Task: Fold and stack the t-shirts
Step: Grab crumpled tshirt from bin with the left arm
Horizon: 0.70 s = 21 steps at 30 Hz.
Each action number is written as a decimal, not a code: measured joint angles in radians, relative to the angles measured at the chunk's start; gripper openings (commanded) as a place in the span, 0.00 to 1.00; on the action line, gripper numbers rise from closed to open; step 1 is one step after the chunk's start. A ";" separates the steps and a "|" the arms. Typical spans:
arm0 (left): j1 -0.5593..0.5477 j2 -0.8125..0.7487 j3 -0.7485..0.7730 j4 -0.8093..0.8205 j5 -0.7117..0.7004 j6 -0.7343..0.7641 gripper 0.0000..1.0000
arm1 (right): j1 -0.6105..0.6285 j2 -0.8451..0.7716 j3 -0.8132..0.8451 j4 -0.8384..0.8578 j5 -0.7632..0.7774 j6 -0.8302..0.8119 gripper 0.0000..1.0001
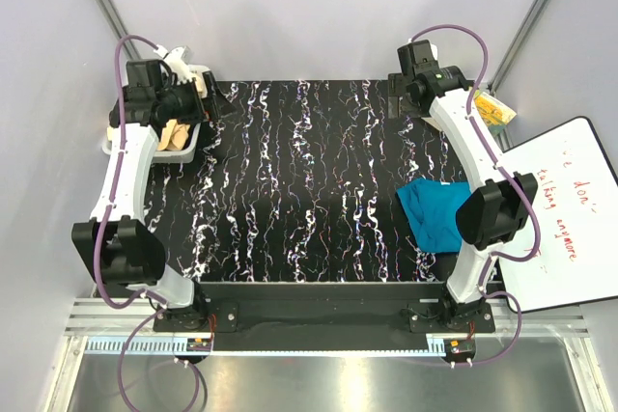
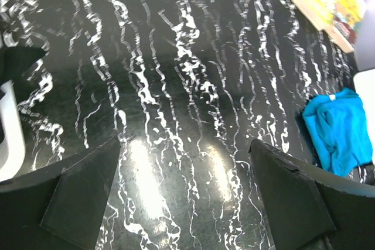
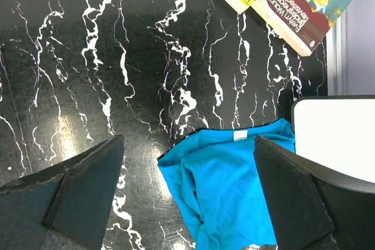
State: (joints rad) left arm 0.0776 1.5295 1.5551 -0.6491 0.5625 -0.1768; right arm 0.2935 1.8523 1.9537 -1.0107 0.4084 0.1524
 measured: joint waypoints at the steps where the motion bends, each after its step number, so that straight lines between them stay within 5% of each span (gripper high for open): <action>1: 0.000 0.002 0.000 -0.006 -0.014 -0.004 0.99 | 0.000 0.000 0.000 -0.002 0.000 0.000 1.00; 6: 0.000 0.082 0.065 -0.037 -0.137 -0.024 0.99 | 0.000 -0.003 -0.021 -0.006 -0.002 0.005 1.00; 15: 0.019 0.386 0.509 -0.172 -0.454 -0.004 0.99 | 0.000 -0.003 -0.045 -0.009 -0.011 0.007 1.00; 21: 0.144 0.445 0.612 -0.201 -0.569 -0.051 0.99 | 0.000 -0.003 -0.054 -0.009 -0.039 0.008 0.98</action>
State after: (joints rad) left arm 0.2214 1.9743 2.1674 -0.8501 -0.0063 -0.2279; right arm 0.2935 1.8488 1.8999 -1.0195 0.3698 0.1608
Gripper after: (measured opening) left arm 0.987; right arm 0.989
